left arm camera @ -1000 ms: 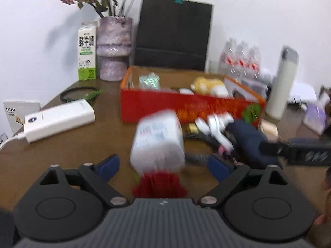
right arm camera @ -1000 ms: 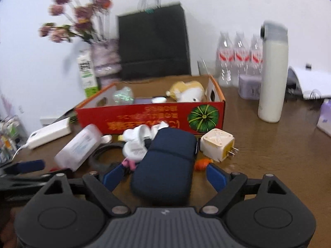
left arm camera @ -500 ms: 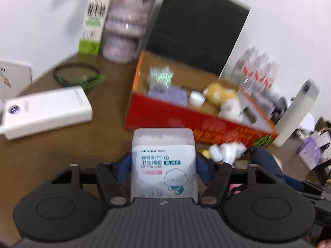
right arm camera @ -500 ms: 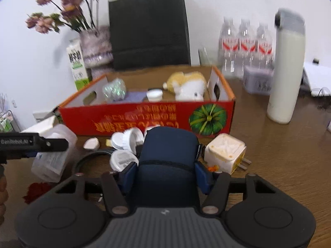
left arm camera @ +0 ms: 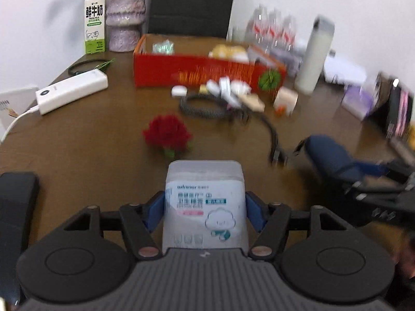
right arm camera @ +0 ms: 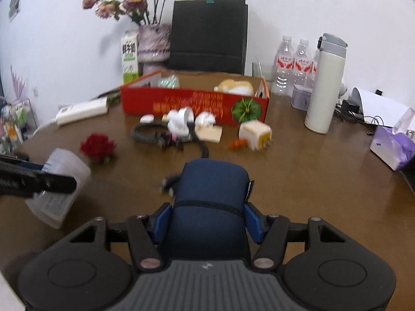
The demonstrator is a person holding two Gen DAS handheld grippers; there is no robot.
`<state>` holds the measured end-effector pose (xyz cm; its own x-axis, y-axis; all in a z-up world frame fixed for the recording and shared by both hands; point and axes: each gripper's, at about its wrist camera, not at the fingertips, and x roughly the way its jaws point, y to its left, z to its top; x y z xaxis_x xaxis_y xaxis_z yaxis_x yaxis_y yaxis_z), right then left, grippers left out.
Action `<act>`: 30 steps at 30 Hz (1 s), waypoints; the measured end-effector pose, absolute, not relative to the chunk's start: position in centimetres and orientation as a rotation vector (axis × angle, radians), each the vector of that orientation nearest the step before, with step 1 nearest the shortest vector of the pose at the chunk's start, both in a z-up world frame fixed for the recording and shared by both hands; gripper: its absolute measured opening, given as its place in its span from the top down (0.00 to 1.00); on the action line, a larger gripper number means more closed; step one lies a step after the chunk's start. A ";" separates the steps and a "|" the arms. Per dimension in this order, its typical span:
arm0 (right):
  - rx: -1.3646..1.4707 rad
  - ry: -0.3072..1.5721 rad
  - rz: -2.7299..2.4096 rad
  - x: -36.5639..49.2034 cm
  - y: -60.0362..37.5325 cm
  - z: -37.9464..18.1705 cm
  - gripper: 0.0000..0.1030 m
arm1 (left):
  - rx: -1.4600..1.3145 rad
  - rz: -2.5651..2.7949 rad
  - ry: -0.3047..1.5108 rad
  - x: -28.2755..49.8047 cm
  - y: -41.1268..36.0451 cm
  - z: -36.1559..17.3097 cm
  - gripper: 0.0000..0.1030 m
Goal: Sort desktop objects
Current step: 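Grasp the navy case with the right gripper while the left gripper grasps the cotton-bud box, then place the navy case and cotton-bud box into the cardboard box with both grippers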
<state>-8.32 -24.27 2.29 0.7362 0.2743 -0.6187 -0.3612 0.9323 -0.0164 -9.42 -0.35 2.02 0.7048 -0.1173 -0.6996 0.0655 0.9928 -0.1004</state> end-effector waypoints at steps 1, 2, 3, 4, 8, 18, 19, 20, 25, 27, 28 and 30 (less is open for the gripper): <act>-0.138 0.666 0.353 -8.9 -24.4 2.0 0.43 | -0.042 -0.083 0.781 -9.8 -0.8 1.7 0.36; -0.140 0.676 0.358 -9.3 -24.5 1.7 0.42 | -0.019 -0.069 0.773 -10.1 -1.1 1.6 0.36; -0.147 0.687 0.363 -9.6 -24.4 1.3 0.42 | 0.003 -0.059 0.768 -10.3 -1.3 1.5 0.35; -0.153 0.687 0.360 -10.0 -24.4 0.9 0.40 | 0.012 -0.050 0.767 -10.4 -1.4 1.5 0.35; -0.180 0.644 0.349 -11.5 -24.5 1.0 0.35 | -0.008 -0.042 0.761 -10.5 -1.1 1.6 0.23; -0.076 0.702 0.337 -9.6 -24.9 0.2 0.41 | -0.055 -0.085 0.724 -10.5 -0.9 1.8 0.36; -0.070 0.704 0.344 -9.5 -24.9 0.5 0.41 | -0.074 -0.098 0.700 -10.4 -0.6 2.7 0.36; -0.056 0.697 0.356 -9.3 -24.9 1.0 0.41 | -0.082 -0.108 0.672 -10.1 -0.3 3.7 0.36; 0.006 0.581 0.423 -5.1 -24.5 6.4 0.41 | -0.075 -0.130 0.556 -2.9 1.7 10.8 0.36; 0.020 0.535 0.447 -1.2 -23.5 9.2 0.41 | -0.079 -0.135 0.566 2.2 2.1 13.1 0.36; 0.025 0.522 0.460 1.0 -22.9 10.4 0.41 | -0.077 -0.139 0.590 5.4 2.2 13.9 0.36; 0.056 0.558 0.482 7.0 -21.2 12.4 0.41 | -0.084 -0.131 0.676 12.3 2.3 14.3 0.36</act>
